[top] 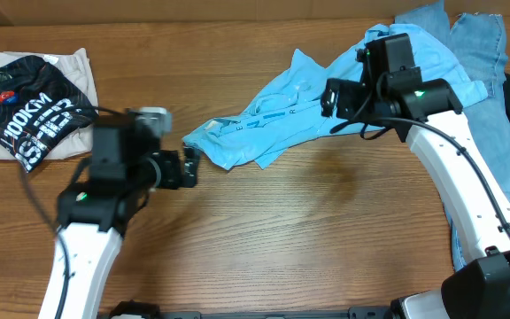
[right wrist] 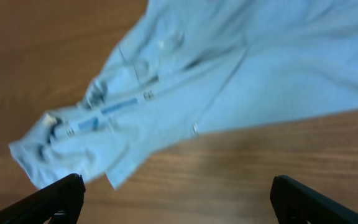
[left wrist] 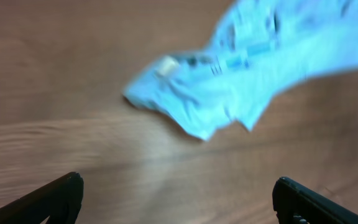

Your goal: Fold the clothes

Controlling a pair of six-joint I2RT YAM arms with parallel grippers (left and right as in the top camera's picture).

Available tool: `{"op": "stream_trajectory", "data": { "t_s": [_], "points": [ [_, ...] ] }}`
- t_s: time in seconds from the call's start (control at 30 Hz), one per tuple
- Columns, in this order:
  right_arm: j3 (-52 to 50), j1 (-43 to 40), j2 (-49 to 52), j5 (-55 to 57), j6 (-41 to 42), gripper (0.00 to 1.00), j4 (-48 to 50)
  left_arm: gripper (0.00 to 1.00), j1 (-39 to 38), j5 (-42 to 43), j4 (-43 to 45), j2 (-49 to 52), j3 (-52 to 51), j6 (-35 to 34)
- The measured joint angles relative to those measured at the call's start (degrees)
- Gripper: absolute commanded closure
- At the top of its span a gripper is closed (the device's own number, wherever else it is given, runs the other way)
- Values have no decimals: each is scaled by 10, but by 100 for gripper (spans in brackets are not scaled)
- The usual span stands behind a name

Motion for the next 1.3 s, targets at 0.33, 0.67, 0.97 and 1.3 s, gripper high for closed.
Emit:
{"op": "stream_trajectory", "data": {
  "t_s": [0.33, 0.67, 0.97, 1.3],
  "points": [
    [-8, 3, 0, 7, -21, 0, -32, 2, -40, 21, -22, 147, 0, -52],
    [-9, 2, 0, 8, -24, 0, -42, 8, -64, 74, 94, 296, 0, -86],
    [-9, 2, 0, 8, -24, 0, -47, 43, -105, 92, 245, 363, 0, -114],
    [-9, 2, 0, 10, -24, 0, -55, 96, -88, 67, 174, 353, 13, -118]
  ]
}}
